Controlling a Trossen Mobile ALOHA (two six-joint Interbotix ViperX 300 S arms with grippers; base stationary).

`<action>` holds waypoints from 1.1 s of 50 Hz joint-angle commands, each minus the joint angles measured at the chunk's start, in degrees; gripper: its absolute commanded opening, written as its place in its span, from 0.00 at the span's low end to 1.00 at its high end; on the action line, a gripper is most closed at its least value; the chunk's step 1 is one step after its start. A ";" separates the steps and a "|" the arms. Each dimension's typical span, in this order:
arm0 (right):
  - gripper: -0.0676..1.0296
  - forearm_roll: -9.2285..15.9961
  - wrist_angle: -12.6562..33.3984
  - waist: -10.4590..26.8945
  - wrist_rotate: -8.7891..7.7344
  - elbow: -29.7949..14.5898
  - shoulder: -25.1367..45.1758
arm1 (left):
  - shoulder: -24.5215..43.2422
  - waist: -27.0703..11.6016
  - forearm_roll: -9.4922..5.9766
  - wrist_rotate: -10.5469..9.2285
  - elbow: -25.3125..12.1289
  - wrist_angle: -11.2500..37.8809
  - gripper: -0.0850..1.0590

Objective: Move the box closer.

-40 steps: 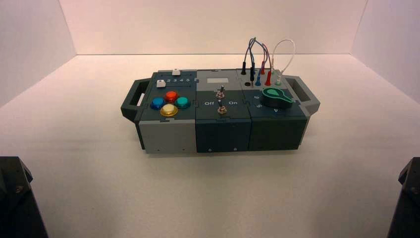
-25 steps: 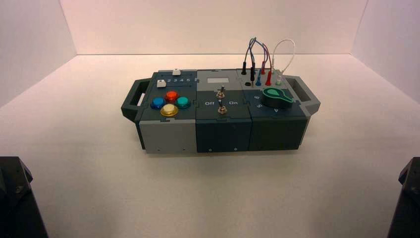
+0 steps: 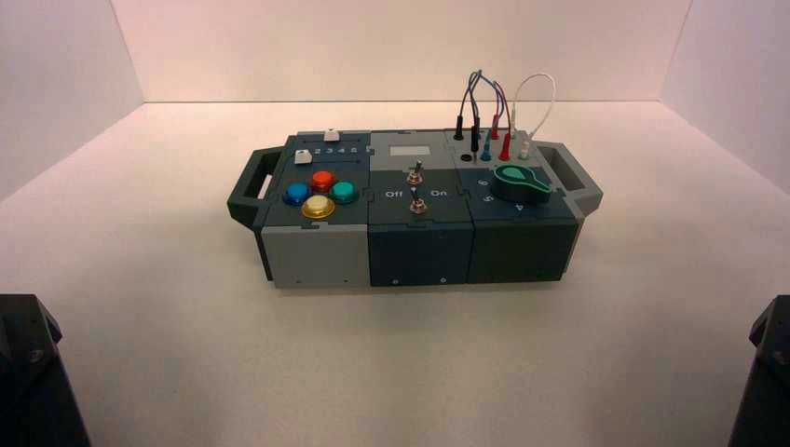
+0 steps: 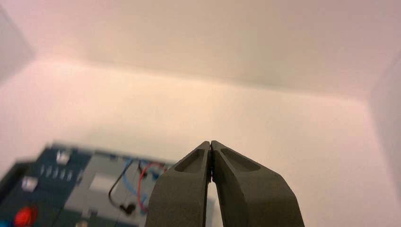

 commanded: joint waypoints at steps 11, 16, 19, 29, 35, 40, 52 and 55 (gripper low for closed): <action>0.04 0.35 5.10 2.81 -0.53 -12.39 19.42 | 20.21 -7.38 -0.79 -1.93 -11.69 2.64 0.05; 0.04 0.44 6.59 2.99 -0.53 -15.64 25.14 | 25.05 -7.38 -0.79 -1.76 -14.06 2.64 0.05; 0.04 0.35 7.38 3.08 -0.53 -17.58 28.39 | 27.60 -7.38 -0.79 -1.67 -15.64 2.64 0.05; 0.04 0.44 9.05 3.87 -0.79 -23.55 38.14 | 36.83 -7.38 -0.79 -1.49 -21.62 2.55 0.05; 0.04 0.44 9.49 4.39 -0.79 -27.25 43.33 | 41.48 -7.56 -0.79 -1.49 -24.96 2.55 0.05; 0.04 0.35 9.93 4.48 -0.79 -30.15 47.20 | 44.56 -7.73 -0.88 -1.49 -27.42 2.20 0.05; 0.04 0.88 11.51 4.57 -0.97 -33.93 54.40 | 48.96 -8.79 -0.88 -1.41 -30.41 2.02 0.05; 0.04 1.05 11.51 4.66 -0.97 -34.10 55.37 | 49.66 -8.88 -0.88 -1.41 -30.59 2.02 0.05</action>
